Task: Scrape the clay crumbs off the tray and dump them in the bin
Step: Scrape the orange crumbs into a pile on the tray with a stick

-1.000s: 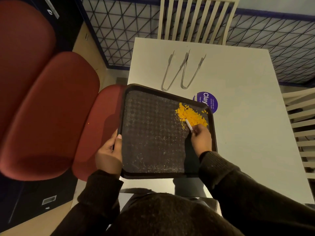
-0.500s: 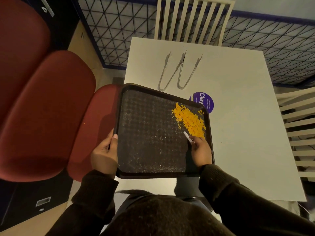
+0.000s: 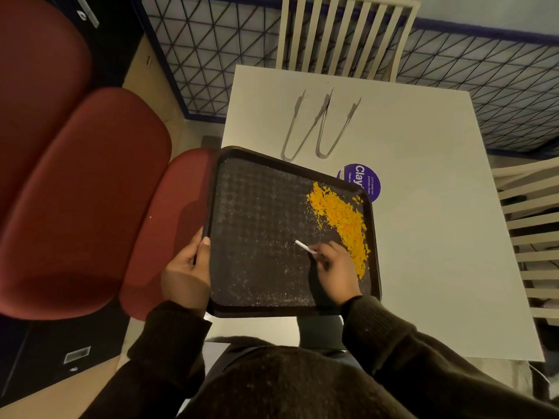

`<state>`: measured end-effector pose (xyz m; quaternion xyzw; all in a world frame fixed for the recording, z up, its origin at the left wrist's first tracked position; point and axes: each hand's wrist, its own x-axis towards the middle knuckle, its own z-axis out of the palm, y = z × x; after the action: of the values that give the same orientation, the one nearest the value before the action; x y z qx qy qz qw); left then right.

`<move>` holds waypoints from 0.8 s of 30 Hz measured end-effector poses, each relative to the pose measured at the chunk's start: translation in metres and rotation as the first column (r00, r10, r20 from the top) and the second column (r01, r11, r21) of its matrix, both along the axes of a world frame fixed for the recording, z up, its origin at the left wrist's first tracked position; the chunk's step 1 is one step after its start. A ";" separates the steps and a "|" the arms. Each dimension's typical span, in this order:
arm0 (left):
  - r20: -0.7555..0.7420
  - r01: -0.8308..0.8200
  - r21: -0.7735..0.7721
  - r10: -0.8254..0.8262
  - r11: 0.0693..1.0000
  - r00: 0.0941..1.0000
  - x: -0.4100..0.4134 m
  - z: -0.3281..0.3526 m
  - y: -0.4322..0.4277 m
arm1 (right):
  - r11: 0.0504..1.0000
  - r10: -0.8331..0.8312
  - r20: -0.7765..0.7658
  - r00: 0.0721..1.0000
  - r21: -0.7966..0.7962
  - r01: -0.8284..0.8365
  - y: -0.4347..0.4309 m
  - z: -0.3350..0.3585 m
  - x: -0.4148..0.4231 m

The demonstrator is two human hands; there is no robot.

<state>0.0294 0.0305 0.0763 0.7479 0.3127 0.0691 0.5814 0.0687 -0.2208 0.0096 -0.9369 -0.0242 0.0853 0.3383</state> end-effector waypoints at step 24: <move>0.048 -0.002 -0.005 0.002 1.000 0.999 -0.005 0.013 -0.008 | 0.924 -0.353 -0.121 0.928 0.109 0.366 0.003 0.001 0.061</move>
<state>0.0244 0.0220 0.0888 0.7443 0.2995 0.0870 0.5906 0.1298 -0.2174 0.0105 -0.8960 0.1596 0.0663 0.4090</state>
